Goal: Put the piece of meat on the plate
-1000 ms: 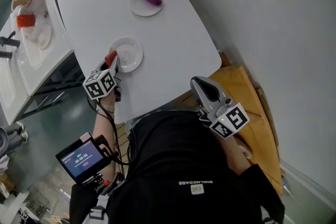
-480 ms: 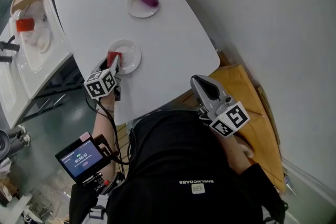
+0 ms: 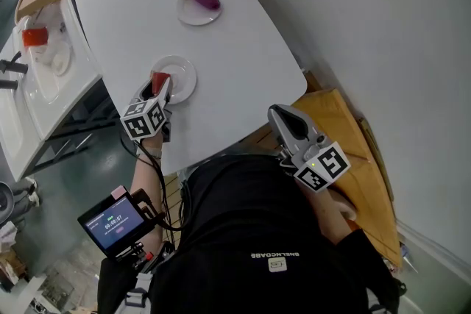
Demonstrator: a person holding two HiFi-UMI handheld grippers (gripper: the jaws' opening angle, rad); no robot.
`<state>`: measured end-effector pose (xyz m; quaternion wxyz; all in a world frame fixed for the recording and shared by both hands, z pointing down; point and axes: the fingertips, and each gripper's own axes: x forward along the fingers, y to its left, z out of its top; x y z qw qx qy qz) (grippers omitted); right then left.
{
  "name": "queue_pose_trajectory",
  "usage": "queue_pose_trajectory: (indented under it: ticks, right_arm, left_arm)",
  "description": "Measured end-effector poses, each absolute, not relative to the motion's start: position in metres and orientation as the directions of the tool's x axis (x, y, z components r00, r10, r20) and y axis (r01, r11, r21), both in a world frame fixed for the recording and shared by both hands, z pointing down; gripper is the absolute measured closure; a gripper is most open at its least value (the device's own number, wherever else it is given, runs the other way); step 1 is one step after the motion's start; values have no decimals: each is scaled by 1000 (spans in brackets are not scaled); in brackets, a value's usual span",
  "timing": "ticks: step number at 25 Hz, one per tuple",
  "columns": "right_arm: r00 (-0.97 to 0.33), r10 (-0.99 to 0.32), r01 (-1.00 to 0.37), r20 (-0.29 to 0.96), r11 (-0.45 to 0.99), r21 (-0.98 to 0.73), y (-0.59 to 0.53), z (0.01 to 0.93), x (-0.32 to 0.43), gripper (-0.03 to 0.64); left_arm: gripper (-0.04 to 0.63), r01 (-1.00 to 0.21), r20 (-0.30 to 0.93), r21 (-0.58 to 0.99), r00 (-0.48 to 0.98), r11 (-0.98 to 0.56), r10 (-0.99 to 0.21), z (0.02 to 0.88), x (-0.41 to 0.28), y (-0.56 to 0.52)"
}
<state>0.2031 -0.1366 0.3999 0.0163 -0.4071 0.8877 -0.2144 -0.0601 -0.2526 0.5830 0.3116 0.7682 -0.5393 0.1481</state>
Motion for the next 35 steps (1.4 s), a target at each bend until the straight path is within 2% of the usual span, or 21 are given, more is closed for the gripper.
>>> queue_pose_trajectory:
  ticks: [17, 20, 35]
  right_arm:
    - [-649, -748, -727, 138, 557, -402, -134, 400, 208, 612]
    - [-646, -751, -729, 137, 553, -405, -134, 400, 209, 612]
    - [-650, -751, -719, 118, 556, -418, -137, 403, 206, 612]
  left_arm:
    - [368, -888, 539, 344, 452, -303, -711, 579, -31, -249]
    - [348, -880, 538, 353, 469, -318, -700, 580, -25, -247]
    - [350, -872, 523, 360, 484, -333, -702, 577, -21, -249]
